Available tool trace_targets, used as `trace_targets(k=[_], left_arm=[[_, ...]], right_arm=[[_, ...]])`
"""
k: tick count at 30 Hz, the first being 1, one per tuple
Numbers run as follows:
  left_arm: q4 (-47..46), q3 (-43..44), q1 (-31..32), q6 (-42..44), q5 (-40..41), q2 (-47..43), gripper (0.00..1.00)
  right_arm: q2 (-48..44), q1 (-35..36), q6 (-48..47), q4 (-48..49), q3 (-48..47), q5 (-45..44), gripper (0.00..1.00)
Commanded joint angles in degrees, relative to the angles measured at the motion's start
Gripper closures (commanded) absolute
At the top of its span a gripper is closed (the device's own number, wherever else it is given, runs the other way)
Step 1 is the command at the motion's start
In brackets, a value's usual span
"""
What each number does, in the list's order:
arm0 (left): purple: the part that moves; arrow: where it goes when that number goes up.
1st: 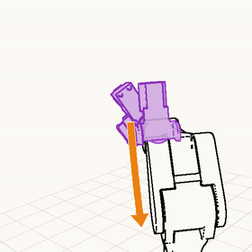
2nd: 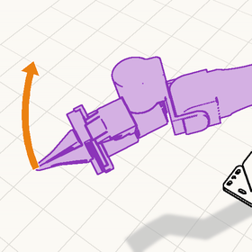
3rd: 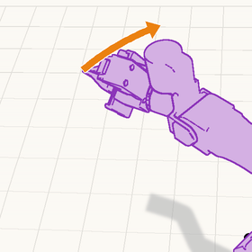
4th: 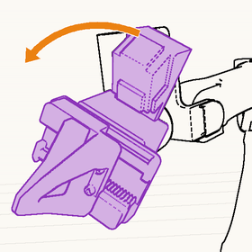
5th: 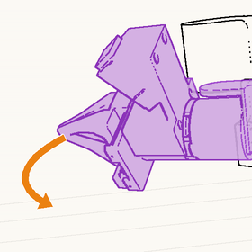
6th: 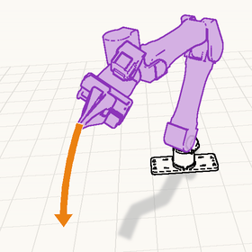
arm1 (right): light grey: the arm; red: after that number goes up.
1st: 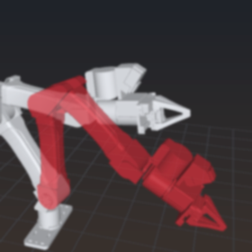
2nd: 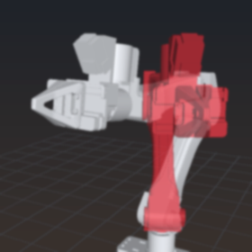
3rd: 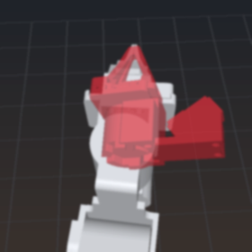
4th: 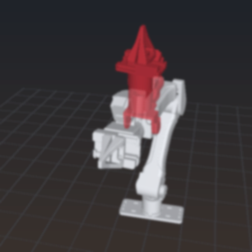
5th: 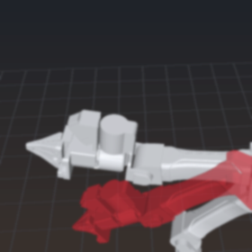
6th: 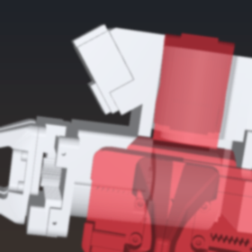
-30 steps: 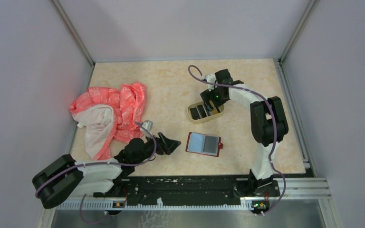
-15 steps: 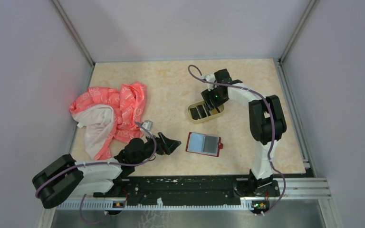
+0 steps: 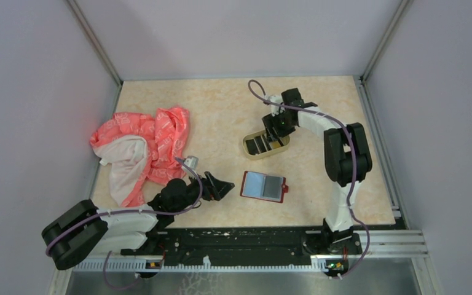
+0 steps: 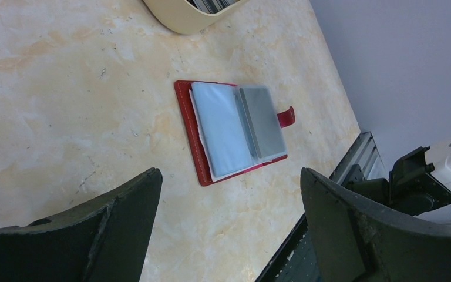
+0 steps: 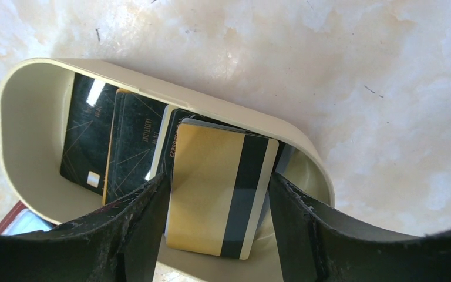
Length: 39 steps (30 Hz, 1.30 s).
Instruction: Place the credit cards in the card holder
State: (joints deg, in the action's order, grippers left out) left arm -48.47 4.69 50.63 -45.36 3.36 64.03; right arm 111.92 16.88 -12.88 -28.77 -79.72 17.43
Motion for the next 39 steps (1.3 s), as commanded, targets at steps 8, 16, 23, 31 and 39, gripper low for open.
trace_targets(k=[8, 16, 23, 31, 39], left_arm=[[-1.8, 1.6, -0.2, -0.1, -1.4, 0.5, 0.07], [-3.0, 2.5, -0.2, -0.2, -2.4, 2.0, 0.07], [-3.6, 2.3, -0.2, -0.6, -2.7, 2.5, 0.07], [-3.7, 2.2, -0.2, -0.9, -2.7, 2.4, 0.07], [-4.1, 2.2, -0.2, -1.1, -3.1, 2.1, 0.07]], right_arm=[[-2.4, -4.8, 2.4, 0.4, -1.7, 12.4, 0.40], [-3.4, -2.6, 0.4, 0.9, -0.9, 6.6, 0.36], [-2.4, 0.5, -1.0, 0.8, -1.1, -1.1, 0.34], [-3.5, 0.8, -1.1, 1.2, -1.0, -1.1, 0.52], [-5.0, -0.8, 1.1, 1.4, -0.9, 5.0, 0.58]])
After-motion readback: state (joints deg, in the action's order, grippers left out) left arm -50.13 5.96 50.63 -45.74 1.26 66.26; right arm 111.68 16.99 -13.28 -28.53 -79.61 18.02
